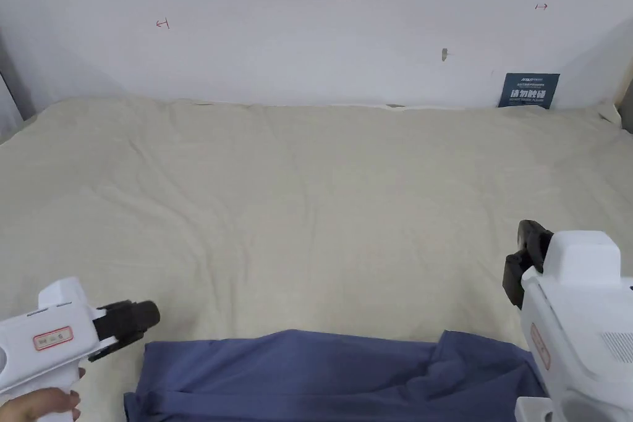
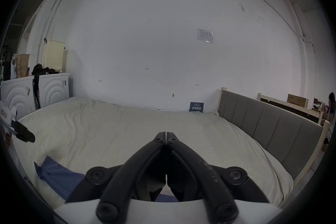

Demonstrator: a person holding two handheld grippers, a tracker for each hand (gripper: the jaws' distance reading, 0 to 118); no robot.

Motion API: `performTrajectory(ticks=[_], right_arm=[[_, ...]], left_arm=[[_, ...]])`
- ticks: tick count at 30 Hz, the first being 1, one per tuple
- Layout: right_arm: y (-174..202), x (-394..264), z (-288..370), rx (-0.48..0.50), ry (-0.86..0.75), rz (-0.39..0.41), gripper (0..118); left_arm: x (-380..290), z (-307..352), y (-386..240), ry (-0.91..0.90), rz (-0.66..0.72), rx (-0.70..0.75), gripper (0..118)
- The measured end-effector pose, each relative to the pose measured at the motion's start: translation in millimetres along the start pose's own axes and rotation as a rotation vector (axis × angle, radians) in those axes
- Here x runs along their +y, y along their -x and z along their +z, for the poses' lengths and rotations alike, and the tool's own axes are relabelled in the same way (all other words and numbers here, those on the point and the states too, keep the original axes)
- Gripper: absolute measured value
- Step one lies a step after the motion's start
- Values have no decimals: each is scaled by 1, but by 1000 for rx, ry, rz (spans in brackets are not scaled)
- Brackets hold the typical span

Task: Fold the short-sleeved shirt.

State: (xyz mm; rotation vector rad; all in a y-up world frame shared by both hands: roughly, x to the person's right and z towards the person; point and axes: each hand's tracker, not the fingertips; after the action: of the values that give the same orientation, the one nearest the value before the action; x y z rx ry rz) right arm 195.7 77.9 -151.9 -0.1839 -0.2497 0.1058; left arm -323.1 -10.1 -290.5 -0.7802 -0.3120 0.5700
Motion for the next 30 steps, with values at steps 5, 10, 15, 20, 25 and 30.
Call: performTrajectory(ticks=[5, 10, 15, 20, 25, 30], right_arm=[[6, -3, -9, -2, 25, 23, 1], [14, -8, -18, -6, 53, 35, 1], [20, -16, -26, -5, 85, 44, 1], [22, -23, -32, -3, 108, 57, 1], [17, -25, -34, -13, 119, 52, 1], [10, -25, -33, -22, 120, 31, 1]], left_arm=[[-5, -9, 46, 112, 62, 47, 4], [-13, -28, 72, 215, 127, 44, 91], [-19, -48, 80, 235, 93, 64, 98], [-25, -67, 77, 272, 103, 39, 71], [-29, -84, 77, 267, 0, 81, 66], [-36, -94, 67, 281, -83, 129, 16]])
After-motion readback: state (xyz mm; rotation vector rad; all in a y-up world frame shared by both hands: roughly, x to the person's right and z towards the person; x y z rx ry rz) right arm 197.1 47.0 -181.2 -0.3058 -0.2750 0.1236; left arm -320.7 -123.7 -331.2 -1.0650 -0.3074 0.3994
